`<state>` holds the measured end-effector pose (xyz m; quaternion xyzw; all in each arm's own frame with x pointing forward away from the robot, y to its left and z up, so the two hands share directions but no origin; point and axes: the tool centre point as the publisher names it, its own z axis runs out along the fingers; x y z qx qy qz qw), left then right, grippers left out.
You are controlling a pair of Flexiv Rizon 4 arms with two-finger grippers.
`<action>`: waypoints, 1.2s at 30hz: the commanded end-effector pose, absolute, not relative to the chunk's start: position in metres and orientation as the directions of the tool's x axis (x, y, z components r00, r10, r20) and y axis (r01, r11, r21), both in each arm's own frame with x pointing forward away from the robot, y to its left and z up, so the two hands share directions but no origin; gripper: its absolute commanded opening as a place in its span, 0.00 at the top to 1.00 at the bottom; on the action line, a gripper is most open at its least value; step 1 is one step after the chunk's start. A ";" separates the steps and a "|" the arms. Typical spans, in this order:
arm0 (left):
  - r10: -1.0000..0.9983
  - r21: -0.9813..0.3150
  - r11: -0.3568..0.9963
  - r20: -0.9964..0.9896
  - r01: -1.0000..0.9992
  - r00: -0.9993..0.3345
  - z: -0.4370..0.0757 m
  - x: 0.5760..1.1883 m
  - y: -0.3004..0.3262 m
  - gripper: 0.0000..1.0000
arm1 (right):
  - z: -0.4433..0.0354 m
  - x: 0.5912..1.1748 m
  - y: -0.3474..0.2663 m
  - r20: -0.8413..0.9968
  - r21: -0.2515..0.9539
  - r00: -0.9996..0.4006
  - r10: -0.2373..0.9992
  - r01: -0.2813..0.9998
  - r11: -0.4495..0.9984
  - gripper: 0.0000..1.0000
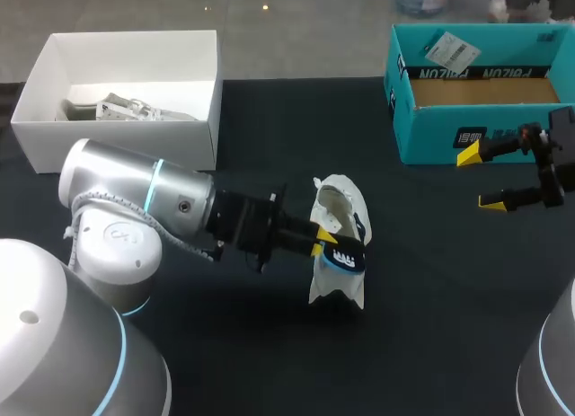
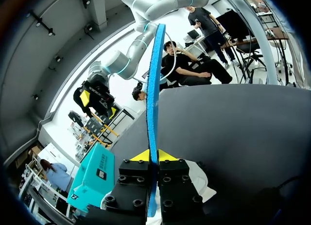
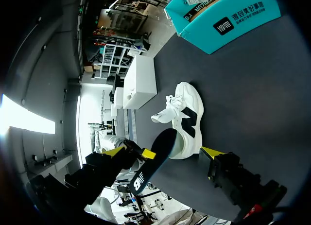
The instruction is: Take the shoe out of the shoebox, open the shoe tongue, remove and reinsert the insole, then place the shoe into the shoebox
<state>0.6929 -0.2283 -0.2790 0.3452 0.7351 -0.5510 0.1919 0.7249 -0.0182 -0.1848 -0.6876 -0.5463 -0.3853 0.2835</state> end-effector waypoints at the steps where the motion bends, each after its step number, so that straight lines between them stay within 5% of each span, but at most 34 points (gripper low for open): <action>1: 0.297 -0.681 0.150 -0.661 0.717 -0.689 -0.280 0.689 -0.232 1.00 | -0.185 0.724 -0.018 0.838 0.031 0.108 0.535 0.969 -0.245 0.00; 17: 0.259 -0.692 0.052 -0.687 0.720 -0.679 -0.241 0.663 -0.232 1.00 | -0.185 0.724 -0.018 0.838 0.031 0.108 0.535 0.969 -0.245 0.00; 36: 0.193 -0.753 0.032 -0.640 0.657 -0.744 -0.273 0.667 -0.239 1.00 | -0.185 0.724 -0.018 0.838 0.031 0.108 0.535 0.969 -0.245 0.00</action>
